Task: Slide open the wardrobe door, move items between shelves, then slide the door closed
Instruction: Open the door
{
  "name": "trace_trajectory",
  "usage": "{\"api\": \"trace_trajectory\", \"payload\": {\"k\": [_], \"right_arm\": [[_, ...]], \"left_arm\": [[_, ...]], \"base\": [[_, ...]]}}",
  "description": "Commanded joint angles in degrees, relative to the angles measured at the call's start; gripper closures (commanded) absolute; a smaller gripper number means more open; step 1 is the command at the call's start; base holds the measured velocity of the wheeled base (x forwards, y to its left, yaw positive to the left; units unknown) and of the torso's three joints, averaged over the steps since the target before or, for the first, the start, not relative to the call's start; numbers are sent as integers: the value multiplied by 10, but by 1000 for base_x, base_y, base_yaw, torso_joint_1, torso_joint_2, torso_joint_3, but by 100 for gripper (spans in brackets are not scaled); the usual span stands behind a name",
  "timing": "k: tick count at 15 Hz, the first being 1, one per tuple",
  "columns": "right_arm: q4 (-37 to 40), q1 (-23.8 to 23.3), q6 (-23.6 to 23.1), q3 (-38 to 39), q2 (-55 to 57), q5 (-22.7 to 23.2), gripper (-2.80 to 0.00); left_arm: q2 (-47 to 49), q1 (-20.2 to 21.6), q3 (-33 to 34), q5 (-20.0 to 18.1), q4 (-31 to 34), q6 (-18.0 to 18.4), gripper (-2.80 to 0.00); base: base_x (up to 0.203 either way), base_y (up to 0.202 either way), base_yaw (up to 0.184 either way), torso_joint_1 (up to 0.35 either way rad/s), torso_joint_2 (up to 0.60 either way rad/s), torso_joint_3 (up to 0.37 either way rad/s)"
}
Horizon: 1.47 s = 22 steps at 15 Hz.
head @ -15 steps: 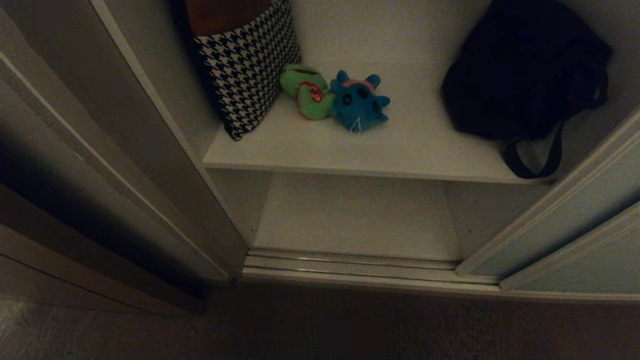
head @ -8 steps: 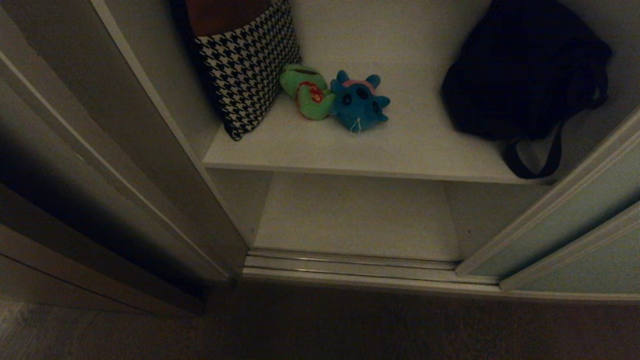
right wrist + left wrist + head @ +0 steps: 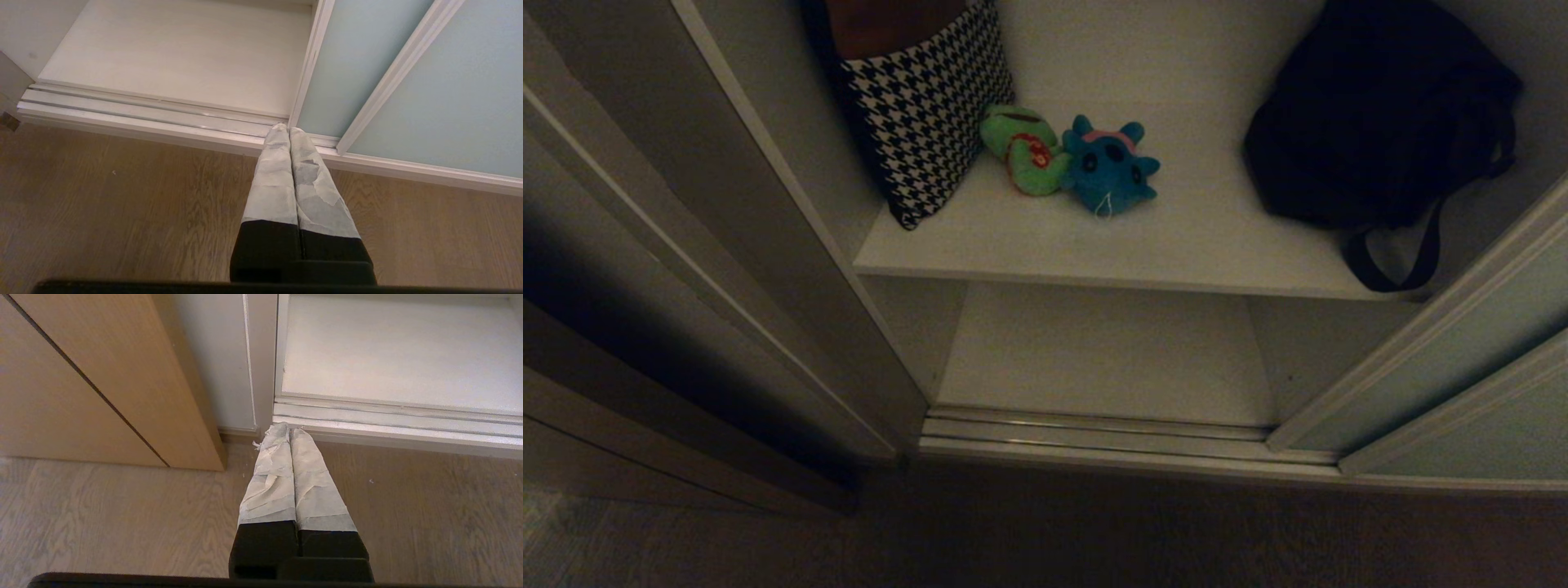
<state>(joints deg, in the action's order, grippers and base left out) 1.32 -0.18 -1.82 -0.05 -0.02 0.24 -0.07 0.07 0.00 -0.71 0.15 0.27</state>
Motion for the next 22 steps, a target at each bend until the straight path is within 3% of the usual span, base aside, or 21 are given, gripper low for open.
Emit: {"api": "trace_trajectory", "payload": {"k": [1, 5, 13, 22], "right_arm": [[0, 0, 0, 0, -1, 0, 0], [0, 0, 0, 0, -1, 0, 0], [0, 0, 0, 0, -1, 0, 0], [0, 0, 0, 0, -1, 0, 0]], "left_arm": [[1, 0, 0, 0, -1, 0, 0], [1, 0, 0, 0, -1, 0, 0], [1, 0, 0, 0, -1, -3, 0], [0, 0, 0, 0, -1, -3, 0]], "base": [[0, 0, 0, 0, 0, 0], [1, -20, 4, 2, 1, 2], [0, -170, 1, 5, 3, 1], [0, 0, 0, 0, 0, 0]]}}
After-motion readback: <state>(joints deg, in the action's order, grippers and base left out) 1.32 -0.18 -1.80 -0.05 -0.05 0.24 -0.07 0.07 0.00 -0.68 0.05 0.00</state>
